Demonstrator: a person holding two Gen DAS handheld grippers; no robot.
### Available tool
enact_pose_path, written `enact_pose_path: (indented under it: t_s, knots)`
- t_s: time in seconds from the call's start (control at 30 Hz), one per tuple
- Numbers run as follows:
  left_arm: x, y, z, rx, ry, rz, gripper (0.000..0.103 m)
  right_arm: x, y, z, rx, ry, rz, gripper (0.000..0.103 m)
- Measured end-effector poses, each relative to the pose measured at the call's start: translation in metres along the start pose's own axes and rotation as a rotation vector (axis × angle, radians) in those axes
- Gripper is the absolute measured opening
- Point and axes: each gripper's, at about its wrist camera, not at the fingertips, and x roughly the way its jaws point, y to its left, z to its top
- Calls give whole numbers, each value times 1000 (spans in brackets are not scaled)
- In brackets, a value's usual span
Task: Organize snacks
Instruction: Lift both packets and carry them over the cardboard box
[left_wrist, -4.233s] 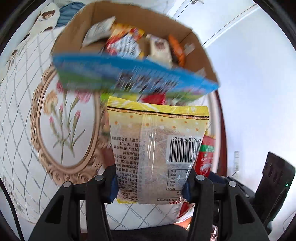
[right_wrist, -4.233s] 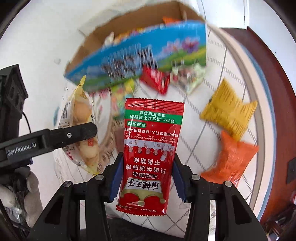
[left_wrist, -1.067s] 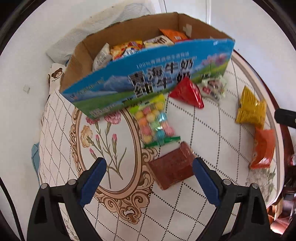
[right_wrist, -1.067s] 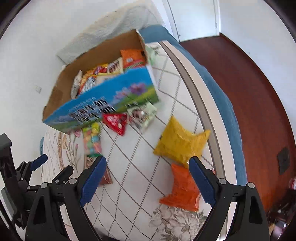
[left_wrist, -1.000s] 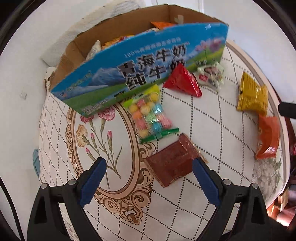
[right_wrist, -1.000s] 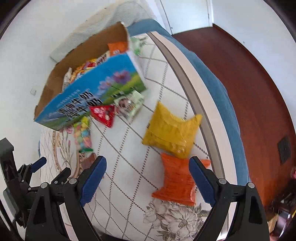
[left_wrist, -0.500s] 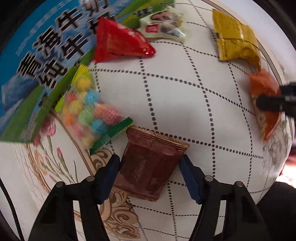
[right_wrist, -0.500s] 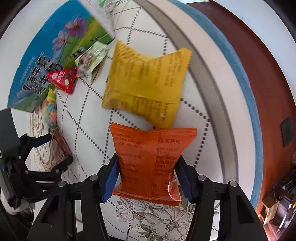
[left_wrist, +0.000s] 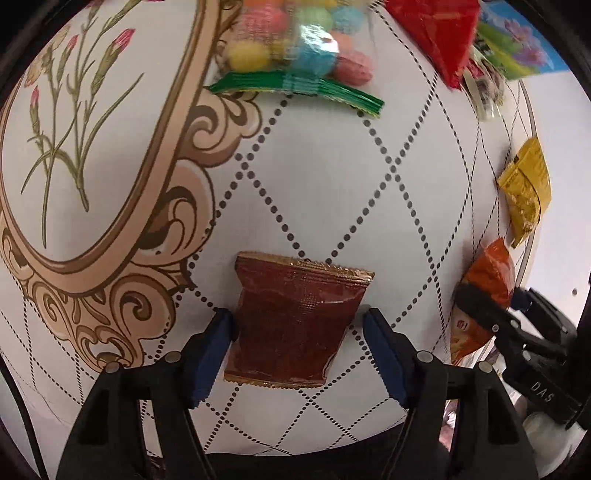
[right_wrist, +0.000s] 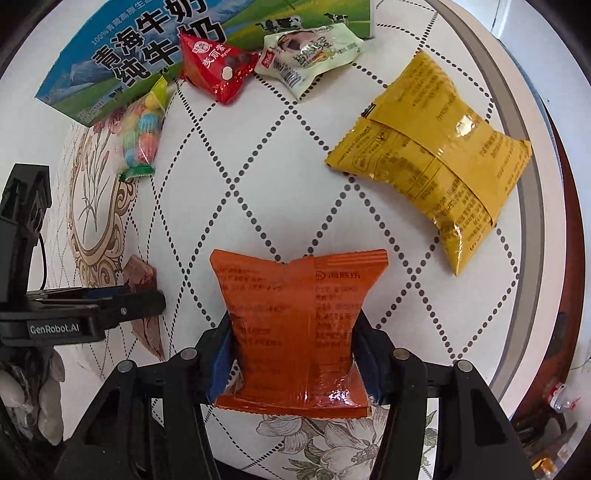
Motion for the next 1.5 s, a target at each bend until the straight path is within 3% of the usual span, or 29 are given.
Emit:
enact_pose_path:
  t_s: [0.07,0.13,0.2,0.37,0.43,0.5,0.63,0.7,0.83,1.0,1.17,1.33,1.5]
  knots:
    - [2,-12,-3,66,-2,37,73,1,1,0,-6,16,5,63]
    - [-1,-16,-4,63,-31,51,71,2,5,1,-16,19,1,64]
    - [-8,-14,-9,4,-77,62,55,3,9,-1,-28,4,-14,62]
    - [-23,17,-13,-175,-143,6,55,-2,19,-3,-32,-56,-1,57]
    - [-17,26,-10,-195,-110,-36,56,-1,22,-3,-27,-43,8,57]
    - [-9,28,-8,-181,-60,-66,66,0,23,-4,-12,-33,24,58]
    - [-3,13,-14,-135,-68,-10,66,4,28,-10,-15,-28,21,58]
    - [-8,12,-18,-133,-102,21,54,6,30,-14,-32,-36,7,57]
    - [-19,-6,-28,-127,-135,33,54,3,30,-16,-30,-57,16,53]
    - [-59,-13,-28,-134,-179,-4,53,-11,30,-7,5,-82,94,51]
    - [-123,-29,-16,-108,-261,-68,54,-48,40,17,9,-157,184,51]
    - [-193,-24,16,-70,-337,-123,54,-109,61,61,-31,-281,279,51]
    - [-258,-32,69,-12,-383,-74,54,-154,86,123,-95,-375,300,51]
